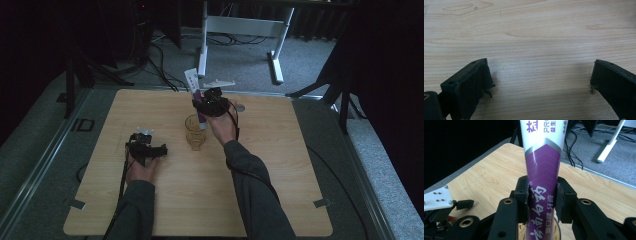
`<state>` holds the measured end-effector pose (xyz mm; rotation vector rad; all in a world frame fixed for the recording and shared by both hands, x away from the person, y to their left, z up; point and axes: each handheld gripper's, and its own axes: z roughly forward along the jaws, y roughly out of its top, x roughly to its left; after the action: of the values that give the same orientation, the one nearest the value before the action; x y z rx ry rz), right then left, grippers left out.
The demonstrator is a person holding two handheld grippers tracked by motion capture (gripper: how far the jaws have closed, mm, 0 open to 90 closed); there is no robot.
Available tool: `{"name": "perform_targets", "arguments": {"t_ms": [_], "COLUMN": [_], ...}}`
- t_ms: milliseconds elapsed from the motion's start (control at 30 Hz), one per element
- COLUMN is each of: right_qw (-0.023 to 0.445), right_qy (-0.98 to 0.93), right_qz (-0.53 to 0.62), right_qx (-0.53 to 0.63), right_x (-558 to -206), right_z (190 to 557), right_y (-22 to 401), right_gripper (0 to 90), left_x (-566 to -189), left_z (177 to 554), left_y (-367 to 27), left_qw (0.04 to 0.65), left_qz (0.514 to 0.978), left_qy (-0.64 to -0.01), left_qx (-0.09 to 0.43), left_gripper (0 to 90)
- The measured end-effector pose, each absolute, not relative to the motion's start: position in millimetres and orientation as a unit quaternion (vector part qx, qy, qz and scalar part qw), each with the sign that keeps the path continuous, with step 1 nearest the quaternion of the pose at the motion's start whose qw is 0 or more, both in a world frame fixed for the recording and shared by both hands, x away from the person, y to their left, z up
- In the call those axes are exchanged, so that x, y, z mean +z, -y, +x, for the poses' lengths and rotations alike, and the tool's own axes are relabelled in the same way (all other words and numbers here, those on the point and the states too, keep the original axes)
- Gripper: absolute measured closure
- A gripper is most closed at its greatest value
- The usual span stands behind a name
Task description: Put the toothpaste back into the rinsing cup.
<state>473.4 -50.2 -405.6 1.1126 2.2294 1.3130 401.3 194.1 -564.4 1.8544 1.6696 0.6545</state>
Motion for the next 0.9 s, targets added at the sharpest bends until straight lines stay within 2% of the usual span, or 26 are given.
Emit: {"name": "perform_targets", "arguments": {"t_ms": [600, 900], "right_qw": [0.168, 0.188], "right_qy": [-0.787, -0.796], "right_qz": [0.386, 0.377], "right_qx": [0.452, 0.434], "right_x": [-411.8, -421.0], "right_z": [472.0, 468.2], "right_y": [41.1, 32.5], "right_gripper": [67.1, 65.8], "left_x": [-564.3, -564.4], "left_z": [400.7, 400.5], "left_y": [-193.3, -193.2], "left_qw": [0.278, 0.278], "left_qz": [0.691, 0.691], "left_qy": [-0.621, -0.621], "left_qx": [0.243, 0.243], "left_gripper": [2.1, 2.1]}}
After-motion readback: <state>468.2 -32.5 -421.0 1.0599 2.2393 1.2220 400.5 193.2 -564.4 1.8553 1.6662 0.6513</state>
